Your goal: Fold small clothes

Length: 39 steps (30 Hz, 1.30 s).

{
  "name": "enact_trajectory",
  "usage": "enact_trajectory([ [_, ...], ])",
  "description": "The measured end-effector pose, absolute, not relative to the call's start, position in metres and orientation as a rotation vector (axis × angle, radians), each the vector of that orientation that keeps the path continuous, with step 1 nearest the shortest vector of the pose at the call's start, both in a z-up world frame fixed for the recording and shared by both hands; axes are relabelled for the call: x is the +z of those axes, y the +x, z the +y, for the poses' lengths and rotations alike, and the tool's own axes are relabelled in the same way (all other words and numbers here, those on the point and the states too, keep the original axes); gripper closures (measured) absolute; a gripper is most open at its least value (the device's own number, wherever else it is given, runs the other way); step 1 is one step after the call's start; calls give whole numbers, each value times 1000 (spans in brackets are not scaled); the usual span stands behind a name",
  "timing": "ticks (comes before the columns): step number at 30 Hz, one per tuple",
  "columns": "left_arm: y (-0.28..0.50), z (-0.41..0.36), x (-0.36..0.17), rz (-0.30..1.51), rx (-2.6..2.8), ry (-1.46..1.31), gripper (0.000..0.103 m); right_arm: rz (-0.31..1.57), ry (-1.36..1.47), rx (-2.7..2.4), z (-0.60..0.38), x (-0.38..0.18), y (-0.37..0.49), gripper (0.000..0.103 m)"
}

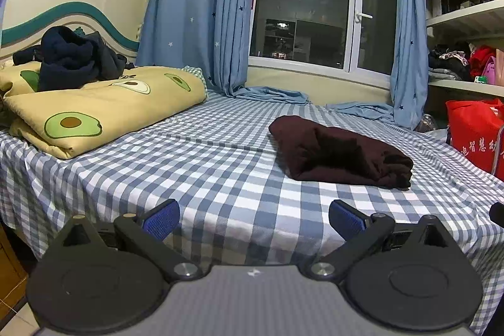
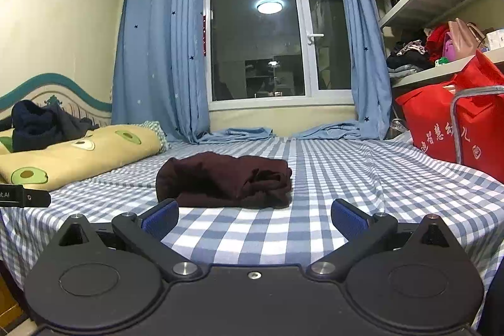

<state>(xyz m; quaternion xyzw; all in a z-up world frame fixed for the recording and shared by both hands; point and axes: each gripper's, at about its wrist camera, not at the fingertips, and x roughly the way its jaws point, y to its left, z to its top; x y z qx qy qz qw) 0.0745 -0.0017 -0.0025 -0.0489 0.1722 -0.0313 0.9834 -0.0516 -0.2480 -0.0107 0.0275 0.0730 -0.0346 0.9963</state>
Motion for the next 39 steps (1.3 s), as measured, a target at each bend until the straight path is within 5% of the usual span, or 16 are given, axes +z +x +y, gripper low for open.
enact_trajectory([
  [39,76,2,-8,351,-50,-93,1,139,47,-53,-246,-12,-45,0],
])
